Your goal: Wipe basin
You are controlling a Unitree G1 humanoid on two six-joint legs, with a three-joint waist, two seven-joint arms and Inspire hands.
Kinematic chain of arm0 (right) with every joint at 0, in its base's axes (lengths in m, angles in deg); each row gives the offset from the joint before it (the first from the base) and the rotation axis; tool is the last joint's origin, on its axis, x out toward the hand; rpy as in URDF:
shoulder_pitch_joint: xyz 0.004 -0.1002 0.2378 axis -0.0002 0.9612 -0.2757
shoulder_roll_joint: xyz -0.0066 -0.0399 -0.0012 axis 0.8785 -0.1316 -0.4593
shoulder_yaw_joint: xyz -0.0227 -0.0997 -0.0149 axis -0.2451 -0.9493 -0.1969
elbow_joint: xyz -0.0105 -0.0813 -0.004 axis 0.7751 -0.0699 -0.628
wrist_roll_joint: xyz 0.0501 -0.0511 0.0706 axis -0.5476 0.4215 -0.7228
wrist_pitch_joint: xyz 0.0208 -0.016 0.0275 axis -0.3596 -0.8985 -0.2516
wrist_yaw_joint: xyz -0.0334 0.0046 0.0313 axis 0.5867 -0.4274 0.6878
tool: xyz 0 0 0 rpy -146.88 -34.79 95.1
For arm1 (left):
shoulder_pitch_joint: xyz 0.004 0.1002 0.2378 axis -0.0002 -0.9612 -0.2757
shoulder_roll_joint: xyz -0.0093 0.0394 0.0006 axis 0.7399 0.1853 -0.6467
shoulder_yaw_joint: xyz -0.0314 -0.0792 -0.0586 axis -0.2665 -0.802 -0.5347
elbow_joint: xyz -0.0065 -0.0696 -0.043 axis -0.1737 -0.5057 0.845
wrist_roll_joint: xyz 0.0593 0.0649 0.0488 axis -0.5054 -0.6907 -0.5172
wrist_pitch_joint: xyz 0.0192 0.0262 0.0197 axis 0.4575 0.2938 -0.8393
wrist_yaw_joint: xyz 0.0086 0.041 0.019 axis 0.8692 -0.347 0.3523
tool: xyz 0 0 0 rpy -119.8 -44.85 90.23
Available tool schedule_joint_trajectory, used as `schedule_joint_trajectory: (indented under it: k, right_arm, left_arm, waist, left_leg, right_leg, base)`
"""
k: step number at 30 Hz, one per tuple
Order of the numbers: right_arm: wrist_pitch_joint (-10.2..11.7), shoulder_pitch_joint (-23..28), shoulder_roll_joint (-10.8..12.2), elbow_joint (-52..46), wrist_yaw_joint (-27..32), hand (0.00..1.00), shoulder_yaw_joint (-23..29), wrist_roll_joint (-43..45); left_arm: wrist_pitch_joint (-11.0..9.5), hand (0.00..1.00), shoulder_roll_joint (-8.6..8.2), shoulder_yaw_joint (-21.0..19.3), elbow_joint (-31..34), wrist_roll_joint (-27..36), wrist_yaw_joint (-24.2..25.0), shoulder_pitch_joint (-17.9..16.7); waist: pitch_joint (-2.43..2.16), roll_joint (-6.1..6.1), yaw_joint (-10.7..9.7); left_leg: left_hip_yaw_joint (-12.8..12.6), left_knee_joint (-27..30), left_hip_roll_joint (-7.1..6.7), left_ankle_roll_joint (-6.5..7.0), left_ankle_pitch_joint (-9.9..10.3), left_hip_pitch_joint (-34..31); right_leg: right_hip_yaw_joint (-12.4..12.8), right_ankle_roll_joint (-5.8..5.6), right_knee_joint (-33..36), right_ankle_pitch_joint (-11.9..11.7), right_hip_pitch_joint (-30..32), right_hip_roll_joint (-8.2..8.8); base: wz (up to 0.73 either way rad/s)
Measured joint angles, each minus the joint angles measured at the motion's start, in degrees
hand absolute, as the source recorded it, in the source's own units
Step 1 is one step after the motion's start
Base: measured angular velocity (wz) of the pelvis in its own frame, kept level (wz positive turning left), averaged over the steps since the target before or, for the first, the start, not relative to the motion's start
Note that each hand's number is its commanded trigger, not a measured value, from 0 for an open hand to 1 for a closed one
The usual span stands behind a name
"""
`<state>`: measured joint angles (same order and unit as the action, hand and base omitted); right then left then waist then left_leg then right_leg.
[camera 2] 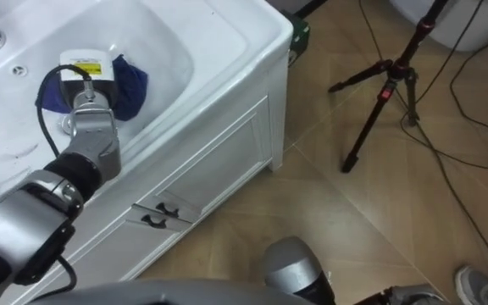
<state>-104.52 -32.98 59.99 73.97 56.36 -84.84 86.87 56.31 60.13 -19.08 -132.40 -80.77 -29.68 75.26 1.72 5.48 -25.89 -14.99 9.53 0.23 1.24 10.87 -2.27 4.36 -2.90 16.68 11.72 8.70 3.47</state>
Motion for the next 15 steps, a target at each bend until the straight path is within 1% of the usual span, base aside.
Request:
schedule_joint_trajectory:
  k: [5,9,15]
  right_arm:
    - [-0.06,-0.02,-0.01,0.0,0.09,0.0,-0.09,-0.05]
    - [-0.03,0.03,-0.08,-0.19,0.83,0.0,-2.14,-0.39]
    - [0.02,0.2,-0.67,-0.23,1.92,0.0,-2.39,-0.48]
  left_arm:
    - [0.18,1.0,0.0,0.21,0.64,0.01,-0.04,0.0]
    - [0.18,1.0,-0.04,0.22,0.73,0.2,-0.42,0.14]
    - [0.17,1.0,-0.8,0.21,0.73,0.41,-1.12,0.21]
  waist:
    - [-0.03,0.06,-0.3]
    - [-0.04,0.06,-0.3]
    - [-0.06,0.14,-0.3]
  left_leg:
    - [0.1,-0.14,0.0,-0.01,0.0,0.05]
    - [0.11,-0.2,0.01,-0.01,0.0,0.13]
    - [0.1,-0.85,-0.07,-0.01,0.0,1.0]
  right_leg:
    - [-0.12,0.0,-0.1,0.0,-0.2,-0.03]
    - [-0.11,0.0,-0.19,0.0,-0.23,-0.04]
    - [-0.02,-0.09,-1.37,-0.17,-1.39,-0.04]
  base:
    - [0.01]
    - [0.0]
    - [0.0]
